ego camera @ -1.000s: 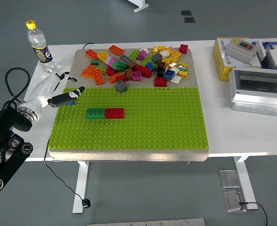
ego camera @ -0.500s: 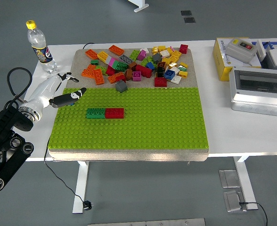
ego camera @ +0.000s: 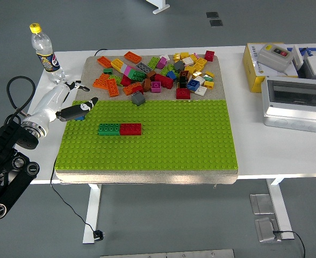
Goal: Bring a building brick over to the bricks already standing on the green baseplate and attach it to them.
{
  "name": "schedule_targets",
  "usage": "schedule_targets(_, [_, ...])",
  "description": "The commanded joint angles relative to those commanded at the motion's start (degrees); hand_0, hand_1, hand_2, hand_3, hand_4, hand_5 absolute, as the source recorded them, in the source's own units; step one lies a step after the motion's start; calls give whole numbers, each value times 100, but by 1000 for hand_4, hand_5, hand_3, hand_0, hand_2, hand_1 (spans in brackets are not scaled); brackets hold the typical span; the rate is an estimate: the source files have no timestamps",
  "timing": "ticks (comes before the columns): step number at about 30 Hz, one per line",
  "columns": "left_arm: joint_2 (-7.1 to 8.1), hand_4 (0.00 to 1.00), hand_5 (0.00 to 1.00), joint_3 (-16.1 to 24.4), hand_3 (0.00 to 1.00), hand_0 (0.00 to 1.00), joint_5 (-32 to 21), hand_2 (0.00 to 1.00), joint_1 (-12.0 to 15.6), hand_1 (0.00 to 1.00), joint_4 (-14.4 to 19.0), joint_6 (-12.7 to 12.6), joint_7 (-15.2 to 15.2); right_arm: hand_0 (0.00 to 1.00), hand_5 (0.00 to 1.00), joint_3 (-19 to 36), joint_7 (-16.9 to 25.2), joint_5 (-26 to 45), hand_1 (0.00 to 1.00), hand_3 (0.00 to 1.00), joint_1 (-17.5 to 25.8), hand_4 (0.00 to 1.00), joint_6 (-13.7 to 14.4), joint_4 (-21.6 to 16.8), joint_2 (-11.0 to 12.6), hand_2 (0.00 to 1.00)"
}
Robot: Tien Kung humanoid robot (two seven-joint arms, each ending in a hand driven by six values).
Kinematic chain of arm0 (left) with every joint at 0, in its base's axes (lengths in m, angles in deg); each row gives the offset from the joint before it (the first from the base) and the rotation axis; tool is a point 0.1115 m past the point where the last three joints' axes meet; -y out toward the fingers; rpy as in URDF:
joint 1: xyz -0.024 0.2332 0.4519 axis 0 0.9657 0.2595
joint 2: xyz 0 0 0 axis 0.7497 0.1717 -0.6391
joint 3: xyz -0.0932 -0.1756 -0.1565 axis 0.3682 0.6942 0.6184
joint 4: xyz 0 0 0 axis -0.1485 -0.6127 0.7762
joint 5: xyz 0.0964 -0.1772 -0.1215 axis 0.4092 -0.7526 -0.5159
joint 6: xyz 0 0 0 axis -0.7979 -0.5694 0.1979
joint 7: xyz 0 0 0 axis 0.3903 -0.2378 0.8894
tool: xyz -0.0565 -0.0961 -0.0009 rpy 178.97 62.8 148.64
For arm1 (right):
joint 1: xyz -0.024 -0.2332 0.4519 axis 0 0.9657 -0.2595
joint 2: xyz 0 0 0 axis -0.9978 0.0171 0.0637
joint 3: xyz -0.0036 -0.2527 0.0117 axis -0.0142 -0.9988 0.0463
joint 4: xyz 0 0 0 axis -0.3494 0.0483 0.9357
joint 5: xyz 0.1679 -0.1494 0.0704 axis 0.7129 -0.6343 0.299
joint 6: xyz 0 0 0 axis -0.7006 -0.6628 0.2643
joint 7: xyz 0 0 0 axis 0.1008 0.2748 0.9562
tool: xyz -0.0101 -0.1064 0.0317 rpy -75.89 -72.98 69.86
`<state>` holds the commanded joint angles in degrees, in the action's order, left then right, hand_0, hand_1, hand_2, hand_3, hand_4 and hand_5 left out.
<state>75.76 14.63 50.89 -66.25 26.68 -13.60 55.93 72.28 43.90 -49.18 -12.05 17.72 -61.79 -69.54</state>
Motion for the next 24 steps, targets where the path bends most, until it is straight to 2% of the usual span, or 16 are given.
schedule_targets(12, [4,720,674,161,724,998,-184,865,167,906,17,-59,204,745,874,-36,111,-60,753,790,-21,422,61,0,-22,801])
schedule_targets(22, [-21,709,654,408,736,960,-679,836,409,878,36,-269,681,740,873,-58,149,-94,754,784,-15,421,85,-3,-35,801])
schedule_targets(24, [-17,694,629,434,772,939,-770,813,467,842,42,-306,784,741,869,-59,155,-100,750,779,-9,421,87,-4,-38,799])
